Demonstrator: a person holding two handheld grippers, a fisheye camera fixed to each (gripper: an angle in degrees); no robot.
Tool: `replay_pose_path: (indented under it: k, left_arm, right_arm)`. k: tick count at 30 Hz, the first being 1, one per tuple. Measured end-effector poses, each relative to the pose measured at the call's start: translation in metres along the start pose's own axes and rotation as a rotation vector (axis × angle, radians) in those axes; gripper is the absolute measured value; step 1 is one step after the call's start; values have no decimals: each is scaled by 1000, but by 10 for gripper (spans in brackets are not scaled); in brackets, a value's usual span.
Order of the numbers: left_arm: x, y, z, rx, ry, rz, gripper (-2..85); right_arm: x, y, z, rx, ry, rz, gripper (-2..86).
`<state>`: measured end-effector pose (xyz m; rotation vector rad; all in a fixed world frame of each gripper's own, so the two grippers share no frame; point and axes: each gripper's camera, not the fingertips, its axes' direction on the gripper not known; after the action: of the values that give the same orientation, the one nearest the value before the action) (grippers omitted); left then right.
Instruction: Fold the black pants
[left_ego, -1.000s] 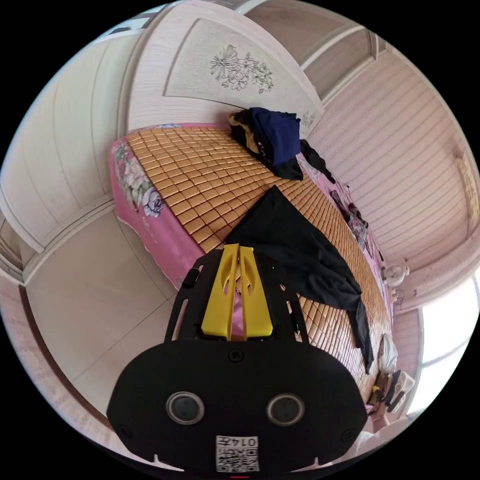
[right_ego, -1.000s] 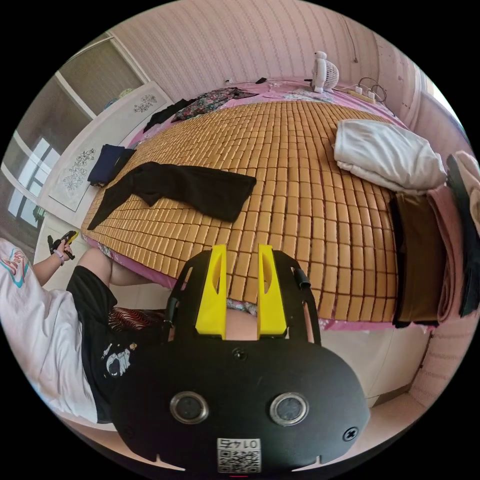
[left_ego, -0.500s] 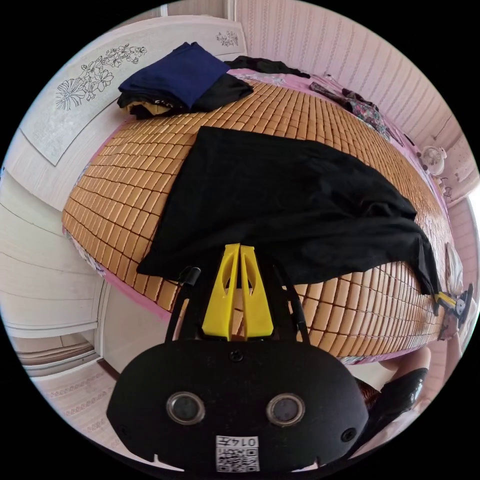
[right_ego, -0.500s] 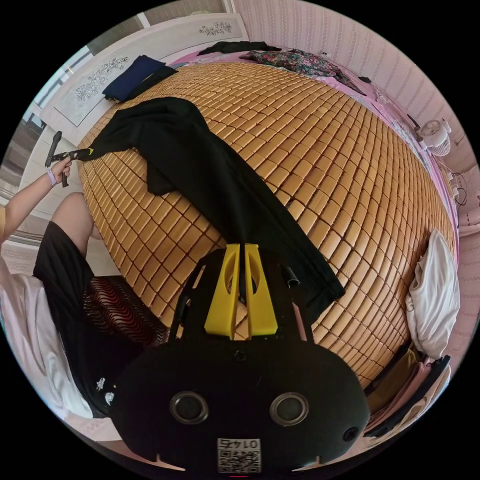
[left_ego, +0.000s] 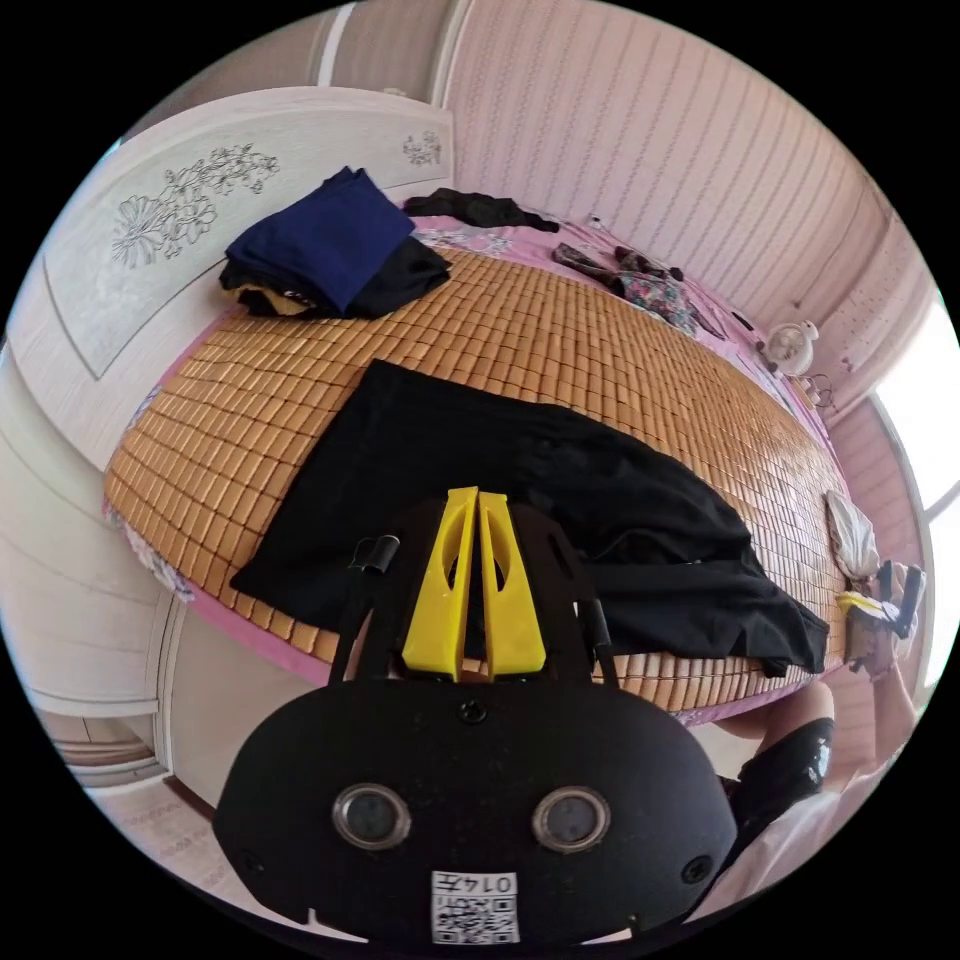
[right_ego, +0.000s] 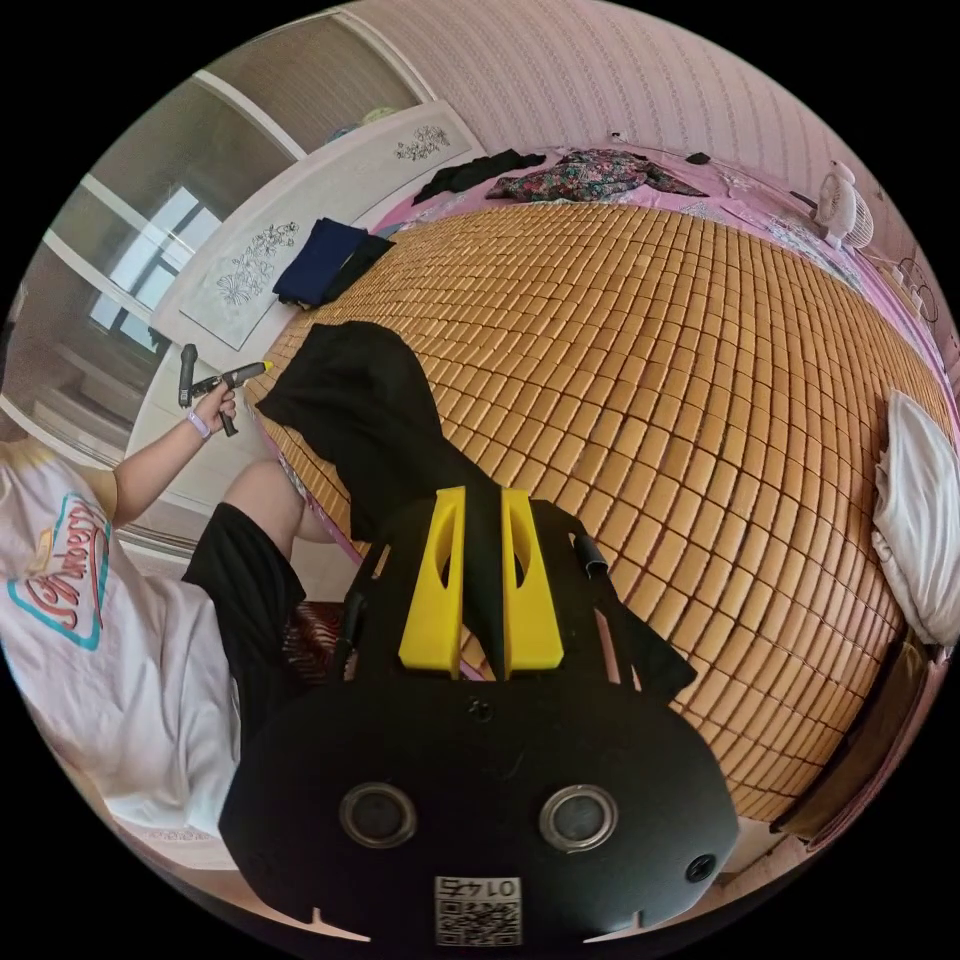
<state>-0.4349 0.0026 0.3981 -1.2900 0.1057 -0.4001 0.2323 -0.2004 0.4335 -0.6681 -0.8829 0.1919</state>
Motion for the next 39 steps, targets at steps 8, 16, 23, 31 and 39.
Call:
replay_pose_path:
  k: [8,16,23,31,39]
  left_arm:
    - [81,-12,96,-189,28,152,-7]
    - [73,1,109,-154,76,115,-7]
    - [92,20,116,-66,-33,123,-7]
    - [92,28,125,-44,-12,97,-7]
    - [98,33,134,-41,-29,119,-7]
  right_arm:
    - [-48,-92,129,-108,-31,-45,53]
    - [-78,-114,104,6,-52,-192,20]
    - [-186,-85,73,94,-268,-542,10]
    - [-160,-37,124,-99,-113,-336,35]
    - [-37,-66,131,-175,296,-34,46]
